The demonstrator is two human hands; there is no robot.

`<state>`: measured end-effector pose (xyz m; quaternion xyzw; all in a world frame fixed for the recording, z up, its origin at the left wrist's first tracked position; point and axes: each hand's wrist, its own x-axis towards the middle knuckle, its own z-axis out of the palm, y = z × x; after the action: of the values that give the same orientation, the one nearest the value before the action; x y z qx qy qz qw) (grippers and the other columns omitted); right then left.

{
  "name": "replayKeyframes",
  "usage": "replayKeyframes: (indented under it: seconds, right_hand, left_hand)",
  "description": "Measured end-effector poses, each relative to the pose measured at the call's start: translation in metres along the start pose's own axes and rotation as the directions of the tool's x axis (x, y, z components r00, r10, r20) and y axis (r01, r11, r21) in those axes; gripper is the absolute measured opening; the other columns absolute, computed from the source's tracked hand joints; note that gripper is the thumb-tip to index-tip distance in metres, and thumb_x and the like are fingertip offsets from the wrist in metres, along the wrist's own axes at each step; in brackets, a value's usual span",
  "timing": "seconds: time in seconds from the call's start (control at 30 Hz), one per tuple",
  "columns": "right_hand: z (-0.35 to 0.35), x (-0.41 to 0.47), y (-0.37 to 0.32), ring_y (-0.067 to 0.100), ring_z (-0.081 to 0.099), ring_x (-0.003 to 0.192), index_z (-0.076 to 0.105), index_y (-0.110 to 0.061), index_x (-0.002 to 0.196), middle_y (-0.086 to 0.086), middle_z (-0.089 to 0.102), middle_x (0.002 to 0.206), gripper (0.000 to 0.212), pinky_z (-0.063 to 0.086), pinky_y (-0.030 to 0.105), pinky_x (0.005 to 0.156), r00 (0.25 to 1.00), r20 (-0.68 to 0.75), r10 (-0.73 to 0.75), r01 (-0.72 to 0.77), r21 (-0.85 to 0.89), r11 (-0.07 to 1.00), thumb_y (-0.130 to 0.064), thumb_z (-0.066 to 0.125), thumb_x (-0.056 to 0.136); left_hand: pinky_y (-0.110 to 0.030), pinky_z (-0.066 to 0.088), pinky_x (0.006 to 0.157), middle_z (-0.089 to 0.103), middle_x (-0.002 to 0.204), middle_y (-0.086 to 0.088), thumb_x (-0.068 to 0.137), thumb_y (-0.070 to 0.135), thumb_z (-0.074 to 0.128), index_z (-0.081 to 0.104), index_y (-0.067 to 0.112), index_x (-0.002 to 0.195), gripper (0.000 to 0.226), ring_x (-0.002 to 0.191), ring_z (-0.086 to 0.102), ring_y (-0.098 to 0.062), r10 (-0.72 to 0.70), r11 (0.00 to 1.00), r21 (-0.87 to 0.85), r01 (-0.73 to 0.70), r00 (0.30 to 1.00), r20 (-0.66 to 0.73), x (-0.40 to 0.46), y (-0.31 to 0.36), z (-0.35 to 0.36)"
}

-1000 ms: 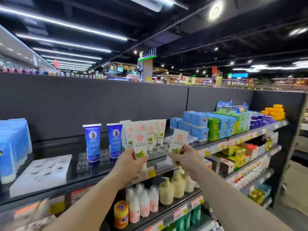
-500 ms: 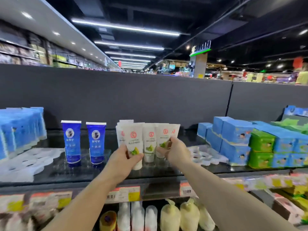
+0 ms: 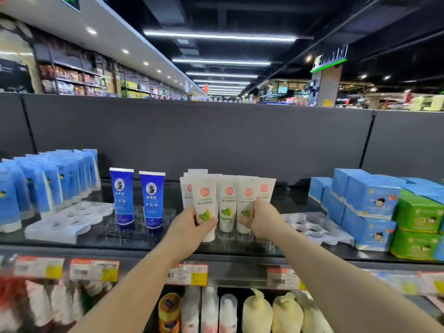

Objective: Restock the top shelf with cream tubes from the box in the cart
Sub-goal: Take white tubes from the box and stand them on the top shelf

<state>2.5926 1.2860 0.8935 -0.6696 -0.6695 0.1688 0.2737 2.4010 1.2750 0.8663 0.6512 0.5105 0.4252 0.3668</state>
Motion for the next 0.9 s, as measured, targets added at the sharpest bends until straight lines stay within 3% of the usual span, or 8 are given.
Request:
replayKeyframes:
  seconds: [0.13,0.23,0.3,0.43,0.53,0.63,0.73,0.9]
  right_hand:
    - [0.003,0.002,0.006,0.004,0.05,0.072,0.05,-0.024,0.083,-0.007,0.057,0.094,0.019,0.04,0.018,0.058,0.999,0.032,0.032,-0.033,0.048,0.998,-0.03,0.065,0.091]
    - [-0.002,-0.002,0.014,0.005,0.055,0.078,0.056,-0.021,0.099,-0.008,0.063,0.097,0.025,0.043,0.019,0.06,0.988,-0.135,0.08,-0.048,0.227,0.973,-0.034,0.072,0.085]
    - [-0.012,-0.011,0.012,0.006,0.058,0.082,0.055,-0.023,0.104,-0.009,0.062,0.094,0.035,0.046,0.02,0.063,0.97,-0.242,0.014,0.054,0.273,0.961,-0.038,0.075,0.08]
    - [-0.019,-0.031,-0.001,0.004,0.062,0.088,0.053,-0.03,0.109,-0.016,0.063,0.095,0.042,0.049,0.017,0.068,0.98,0.055,-0.19,0.171,0.249,0.953,-0.034,0.079,0.076]
    - [-0.023,-0.03,0.008,0.002,0.064,0.09,0.059,-0.031,0.107,-0.016,0.067,0.095,0.036,0.054,0.023,0.076,0.98,0.002,-0.2,0.193,0.24,0.951,-0.03,0.079,0.077]
    - [-0.034,-0.019,0.03,0.003,0.064,0.086,0.06,-0.032,0.099,-0.014,0.069,0.093,0.03,0.054,0.026,0.076,0.983,-0.145,-0.113,0.148,0.253,0.956,-0.03,0.079,0.077]
    - [-0.033,-0.008,0.048,0.004,0.061,0.085,0.059,-0.028,0.1,-0.014,0.066,0.093,0.027,0.049,0.022,0.068,0.982,-0.186,-0.002,0.049,0.245,0.968,-0.032,0.077,0.08]
    - [-0.014,0.002,0.057,0.002,0.057,0.085,0.056,-0.028,0.104,-0.017,0.06,0.094,0.023,0.038,0.015,0.061,0.99,-0.137,-0.022,0.043,0.147,0.988,-0.036,0.069,0.086]
  left_hand:
    - [-0.012,0.042,0.068,0.059,0.105,0.025,0.092,0.025,0.063,0.053,0.031,0.121,0.03,0.092,0.054,0.007,0.01,1.0,-0.01,-0.01,1.0,-0.01,-0.002,0.003,0.002]
    - [-0.01,0.041,0.062,0.057,0.103,0.026,0.093,0.023,0.061,0.054,0.032,0.117,0.026,0.09,0.054,0.009,0.036,0.999,-0.03,-0.036,0.999,-0.016,-0.005,0.009,0.008]
    - [-0.011,0.043,0.062,0.061,0.108,0.021,0.093,0.024,0.062,0.055,0.031,0.117,0.026,0.093,0.056,0.005,0.056,0.997,-0.053,-0.056,0.998,-0.008,-0.004,0.016,0.014]
    - [-0.016,0.049,0.067,0.069,0.108,0.009,0.092,0.028,0.062,0.063,0.026,0.115,0.023,0.097,0.065,-0.007,0.065,0.99,-0.126,-0.058,0.996,0.055,-0.001,0.036,0.036]
    - [-0.031,0.056,0.083,0.068,0.111,0.005,0.096,0.03,0.055,0.063,0.026,0.117,0.022,0.101,0.065,-0.015,0.065,0.99,-0.133,-0.048,0.99,0.126,0.002,0.044,0.045]
    - [-0.026,0.049,0.09,0.062,0.12,0.008,0.096,0.033,0.055,0.056,0.025,0.129,0.034,0.108,0.058,-0.011,0.111,0.988,0.091,-0.124,0.984,0.137,0.005,0.038,0.04]
    - [-0.03,0.042,0.102,0.06,0.124,0.012,0.093,0.037,0.06,0.061,0.025,0.126,0.035,0.115,0.053,-0.006,0.145,0.883,0.425,-0.199,0.977,0.157,0.002,0.025,0.035]
    - [-0.021,0.041,0.092,0.061,0.123,0.011,0.092,0.04,0.059,0.063,0.028,0.124,0.035,0.108,0.053,-0.002,0.12,0.809,0.547,-0.214,0.972,0.202,-0.004,0.008,0.038]
